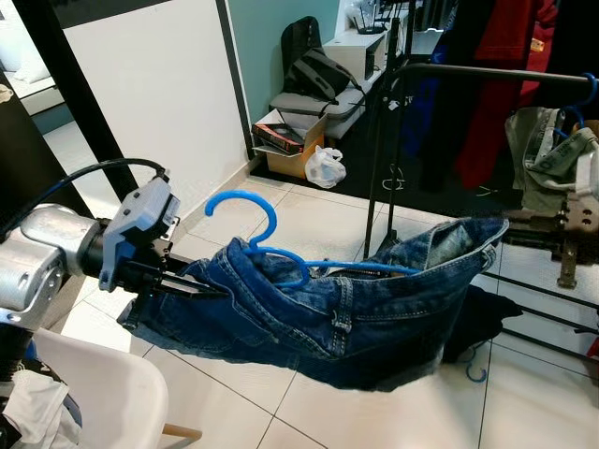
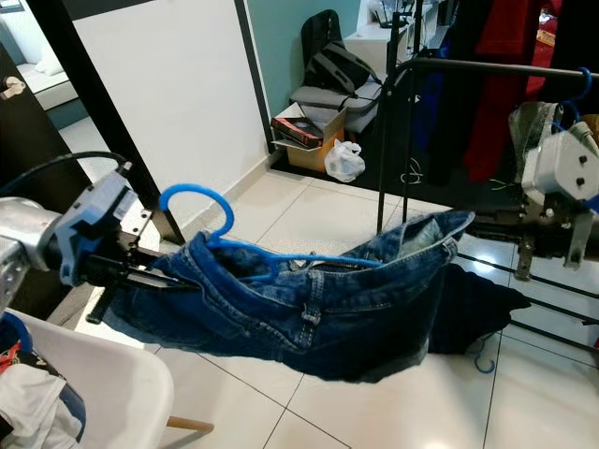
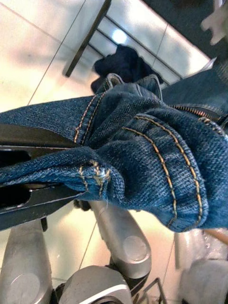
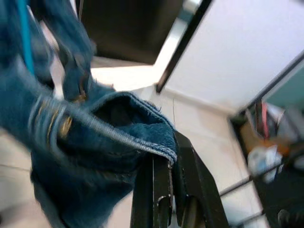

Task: Hang hanger

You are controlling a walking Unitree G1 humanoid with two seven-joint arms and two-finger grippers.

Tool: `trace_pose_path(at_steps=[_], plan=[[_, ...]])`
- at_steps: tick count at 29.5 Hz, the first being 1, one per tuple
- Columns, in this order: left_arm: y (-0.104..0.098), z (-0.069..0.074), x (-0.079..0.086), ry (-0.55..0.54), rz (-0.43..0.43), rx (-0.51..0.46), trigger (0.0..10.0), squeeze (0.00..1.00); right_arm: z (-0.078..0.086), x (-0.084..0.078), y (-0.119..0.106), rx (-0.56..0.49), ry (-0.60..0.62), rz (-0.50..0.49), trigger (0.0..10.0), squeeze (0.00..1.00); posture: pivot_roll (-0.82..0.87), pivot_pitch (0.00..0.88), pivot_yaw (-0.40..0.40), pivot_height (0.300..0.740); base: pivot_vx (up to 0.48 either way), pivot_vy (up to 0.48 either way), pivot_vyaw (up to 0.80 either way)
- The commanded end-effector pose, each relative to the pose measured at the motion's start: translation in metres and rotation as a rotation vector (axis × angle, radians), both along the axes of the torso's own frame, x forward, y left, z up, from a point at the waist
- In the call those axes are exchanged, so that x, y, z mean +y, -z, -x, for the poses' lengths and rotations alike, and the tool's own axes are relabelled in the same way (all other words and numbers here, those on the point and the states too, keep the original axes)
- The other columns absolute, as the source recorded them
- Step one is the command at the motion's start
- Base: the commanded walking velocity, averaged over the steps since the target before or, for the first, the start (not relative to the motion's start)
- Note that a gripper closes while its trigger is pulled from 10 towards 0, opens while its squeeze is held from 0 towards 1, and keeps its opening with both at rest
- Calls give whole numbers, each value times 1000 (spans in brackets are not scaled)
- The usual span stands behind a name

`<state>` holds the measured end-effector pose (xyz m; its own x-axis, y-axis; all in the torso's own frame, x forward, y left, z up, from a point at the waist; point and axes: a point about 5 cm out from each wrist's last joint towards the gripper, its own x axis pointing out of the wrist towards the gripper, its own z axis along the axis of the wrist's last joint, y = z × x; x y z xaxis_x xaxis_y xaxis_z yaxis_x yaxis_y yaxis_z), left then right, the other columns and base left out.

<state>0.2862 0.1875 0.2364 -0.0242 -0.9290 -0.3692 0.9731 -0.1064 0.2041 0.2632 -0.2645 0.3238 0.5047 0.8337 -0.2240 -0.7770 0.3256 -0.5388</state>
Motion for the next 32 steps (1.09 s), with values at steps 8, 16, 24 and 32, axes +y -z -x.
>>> trace_pose_path(at_steps=[8, 16, 24, 32], plan=[[11, -3, -21, 18, -13, -15, 0, 0, -1, 33, -17, -43, -195, 15, 0, 0, -80, 0, 102, 740, 0, 0, 0], [19, -11, -28, -45, -36, -81, 0, 0, -6, 44, -38, -87, -274, -2, 0, 0, -72, 0, 94, 740, 0, 0, 0], [20, -19, -13, -146, -134, -164, 0, 0, -15, 22, -36, -71, -138, 20, 0, 0, -72, 0, 90, 740, 0, 0, 0], [17, -21, 11, -222, -261, -213, 0, 0, -16, -6, -28, -36, -9, 37, 0, 0, -67, 0, 91, 740, 0, 0, 0]])
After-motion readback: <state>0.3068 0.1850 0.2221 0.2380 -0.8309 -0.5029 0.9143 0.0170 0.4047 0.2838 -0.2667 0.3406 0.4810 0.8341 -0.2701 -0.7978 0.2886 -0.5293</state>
